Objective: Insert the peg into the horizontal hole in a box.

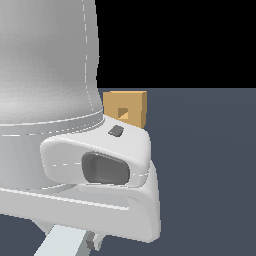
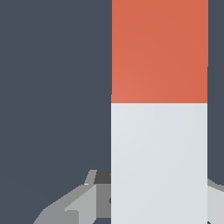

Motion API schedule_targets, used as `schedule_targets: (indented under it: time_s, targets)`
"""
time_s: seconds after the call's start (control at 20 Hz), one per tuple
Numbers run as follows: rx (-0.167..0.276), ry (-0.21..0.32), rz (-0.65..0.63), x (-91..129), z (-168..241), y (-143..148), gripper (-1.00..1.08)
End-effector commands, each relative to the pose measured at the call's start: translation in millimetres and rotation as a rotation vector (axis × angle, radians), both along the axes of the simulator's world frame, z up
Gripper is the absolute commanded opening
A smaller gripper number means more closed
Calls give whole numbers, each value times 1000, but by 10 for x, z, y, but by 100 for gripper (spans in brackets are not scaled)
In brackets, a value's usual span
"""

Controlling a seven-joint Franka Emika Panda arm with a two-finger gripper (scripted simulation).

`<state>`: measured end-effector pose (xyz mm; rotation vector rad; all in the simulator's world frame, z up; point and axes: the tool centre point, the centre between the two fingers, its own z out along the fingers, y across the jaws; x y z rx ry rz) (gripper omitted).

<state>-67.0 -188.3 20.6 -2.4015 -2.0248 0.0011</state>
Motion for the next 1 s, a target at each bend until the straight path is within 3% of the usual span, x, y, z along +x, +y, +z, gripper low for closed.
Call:
schedule_targets:
  time_s: [0.0,0.45,0.95]
  targets:
    - [0,-1,0,4,17,65,-100]
    - [0,-1,-19,-25,131,612,-100]
    - [0,-1,-54,-37,351,1664,-100]
